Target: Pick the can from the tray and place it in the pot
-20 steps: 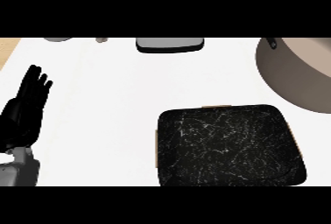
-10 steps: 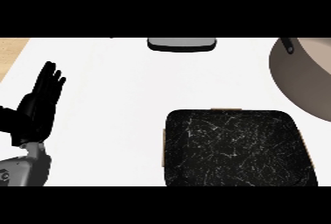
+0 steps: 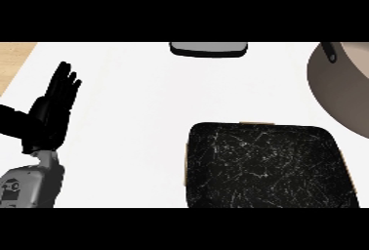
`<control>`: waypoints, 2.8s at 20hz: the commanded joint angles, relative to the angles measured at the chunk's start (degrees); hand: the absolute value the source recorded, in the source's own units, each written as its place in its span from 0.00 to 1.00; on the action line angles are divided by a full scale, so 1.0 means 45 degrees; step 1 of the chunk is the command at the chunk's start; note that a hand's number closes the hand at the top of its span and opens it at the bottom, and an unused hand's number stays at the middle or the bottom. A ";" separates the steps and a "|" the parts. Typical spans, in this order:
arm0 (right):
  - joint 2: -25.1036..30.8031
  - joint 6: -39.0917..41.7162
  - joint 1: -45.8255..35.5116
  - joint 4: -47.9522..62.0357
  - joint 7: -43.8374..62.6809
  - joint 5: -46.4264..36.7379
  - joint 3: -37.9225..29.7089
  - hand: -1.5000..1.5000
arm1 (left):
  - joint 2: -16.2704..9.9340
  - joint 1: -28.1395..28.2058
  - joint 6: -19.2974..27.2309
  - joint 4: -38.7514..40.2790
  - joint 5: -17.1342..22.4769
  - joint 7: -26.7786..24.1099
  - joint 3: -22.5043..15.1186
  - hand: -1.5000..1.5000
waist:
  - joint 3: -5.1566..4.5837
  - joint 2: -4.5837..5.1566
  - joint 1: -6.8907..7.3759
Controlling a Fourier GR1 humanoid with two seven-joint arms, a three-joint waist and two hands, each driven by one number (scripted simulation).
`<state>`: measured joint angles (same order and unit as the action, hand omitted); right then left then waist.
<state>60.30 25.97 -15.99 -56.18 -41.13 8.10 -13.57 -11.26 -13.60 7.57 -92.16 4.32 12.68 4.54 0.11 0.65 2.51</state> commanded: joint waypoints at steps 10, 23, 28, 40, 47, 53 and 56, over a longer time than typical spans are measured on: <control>-0.2067 -0.5947 -0.4072 0.5228 -0.3195 -0.5251 0.1759 1.00 | -0.0096 -0.0616 -0.0382 0.0228 0.0113 -0.0036 -0.0032 0.50 | 0.0036 0.0179 0.0411; -0.2905 -0.2549 -0.5660 0.8173 -0.2944 -0.6319 0.2962 0.00 | 0.0109 -0.0406 -0.0290 -0.0125 0.0048 -0.0039 -0.0186 0.50 | 0.0058 0.0256 0.0737; -0.3340 -0.0581 -0.5982 0.8562 -0.3024 -0.4601 0.1790 0.00 | 0.0200 -0.0356 -0.0127 -0.0136 0.0052 0.0120 -0.0137 0.50 | 0.0101 0.0216 0.0699; -0.1517 0.2970 -0.6565 0.9688 -0.1546 -0.2569 0.0153 0.00 | 0.0135 -0.0221 -0.0304 -0.0169 0.0114 -0.0028 -0.0113 0.50 | 0.0144 0.0299 0.0519; -0.0768 0.4140 -0.6550 0.9654 -0.0826 -0.2006 -0.0162 0.00 | 0.0131 -0.0334 -0.0129 -0.0071 0.0073 -0.0117 0.0071 0.50 | 0.0179 0.0379 0.0453; -0.0270 0.4832 -0.6351 0.9356 -0.0391 -0.1759 -0.0197 0.00 | 0.0165 -0.0292 -0.0111 -0.0027 0.0023 -0.0122 0.0032 0.50 | 0.0188 0.0377 0.0311; -0.0225 0.4550 -0.6310 0.9248 -0.0107 -0.1661 -0.0232 0.00 | 0.0174 -0.0201 -0.0183 -0.0032 0.0059 -0.0220 0.0021 0.50 | 0.0210 0.0451 0.0473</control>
<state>57.80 37.37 -45.01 -15.14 -35.73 -0.11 -14.08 -10.41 -15.14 6.90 -92.36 4.41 12.00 4.40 0.99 2.55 4.34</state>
